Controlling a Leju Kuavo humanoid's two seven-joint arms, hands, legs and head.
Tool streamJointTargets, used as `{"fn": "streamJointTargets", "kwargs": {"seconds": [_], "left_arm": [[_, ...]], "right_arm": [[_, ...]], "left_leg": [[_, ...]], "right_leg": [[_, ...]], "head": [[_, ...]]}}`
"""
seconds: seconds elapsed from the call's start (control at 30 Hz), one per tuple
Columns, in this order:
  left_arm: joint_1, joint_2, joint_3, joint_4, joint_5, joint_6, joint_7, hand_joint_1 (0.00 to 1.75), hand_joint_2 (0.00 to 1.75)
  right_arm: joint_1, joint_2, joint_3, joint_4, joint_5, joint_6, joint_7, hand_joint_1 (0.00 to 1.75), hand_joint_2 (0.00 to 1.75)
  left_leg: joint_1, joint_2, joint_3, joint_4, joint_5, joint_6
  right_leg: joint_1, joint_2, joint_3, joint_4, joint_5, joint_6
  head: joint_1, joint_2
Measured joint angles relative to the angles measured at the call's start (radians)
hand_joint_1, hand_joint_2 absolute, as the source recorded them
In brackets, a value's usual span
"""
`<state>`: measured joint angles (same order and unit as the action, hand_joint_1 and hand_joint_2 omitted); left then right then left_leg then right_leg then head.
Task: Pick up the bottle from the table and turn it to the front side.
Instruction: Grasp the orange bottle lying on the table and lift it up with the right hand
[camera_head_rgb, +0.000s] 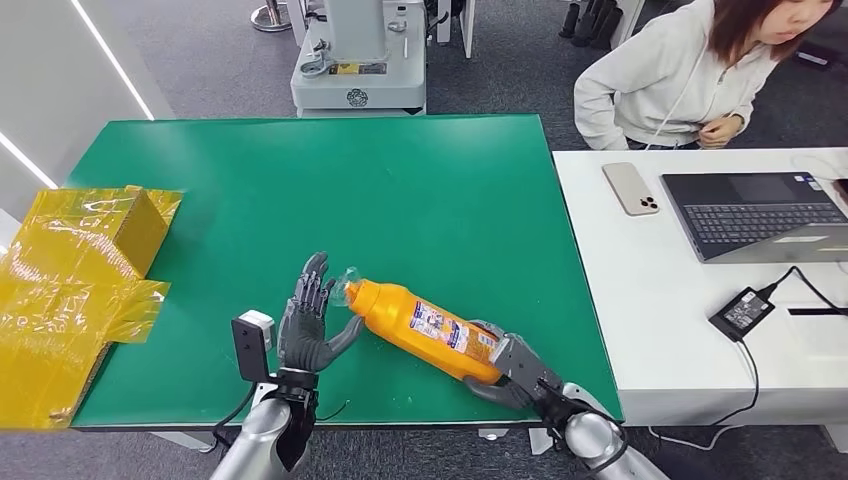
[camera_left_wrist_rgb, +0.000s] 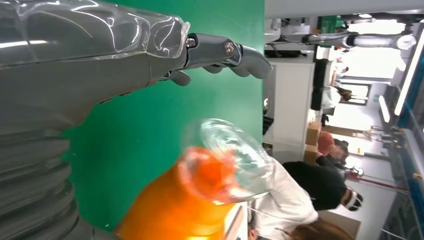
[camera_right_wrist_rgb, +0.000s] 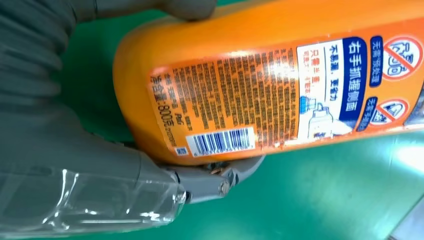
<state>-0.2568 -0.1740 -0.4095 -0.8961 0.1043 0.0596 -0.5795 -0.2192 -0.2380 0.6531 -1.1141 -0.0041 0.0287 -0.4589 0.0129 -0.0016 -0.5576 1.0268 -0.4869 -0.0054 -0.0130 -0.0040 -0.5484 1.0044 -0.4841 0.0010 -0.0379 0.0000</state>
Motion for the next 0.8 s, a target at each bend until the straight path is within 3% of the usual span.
{"fn": "streamJointTargets", "kwargs": {"seconds": [0.37, 0.8], "left_arm": [[0.001, 0.000, -0.004, 0.000, 0.003, -0.011, 0.016, 0.00, 1.75], [-0.072, -0.003, -0.004, 0.000, 0.083, -0.221, 0.093, 0.00, 1.75]], "right_arm": [[0.126, 0.104, -0.132, -0.091, 0.045, -0.045, 0.007, 1.75, 1.75], [0.147, 0.151, -0.227, -0.168, 0.088, -0.138, -0.053, 1.75, 1.75]], "left_leg": [[-0.002, 0.000, -0.003, 0.001, 0.000, 0.000], [-0.002, 0.000, -0.004, 0.001, 0.001, 0.001]], "right_leg": [[-0.002, 0.000, -0.003, 0.000, 0.000, 0.000], [-0.002, 0.000, -0.004, 0.000, 0.001, 0.000]], "head": [[0.000, 0.000], [0.000, 0.000]]}}
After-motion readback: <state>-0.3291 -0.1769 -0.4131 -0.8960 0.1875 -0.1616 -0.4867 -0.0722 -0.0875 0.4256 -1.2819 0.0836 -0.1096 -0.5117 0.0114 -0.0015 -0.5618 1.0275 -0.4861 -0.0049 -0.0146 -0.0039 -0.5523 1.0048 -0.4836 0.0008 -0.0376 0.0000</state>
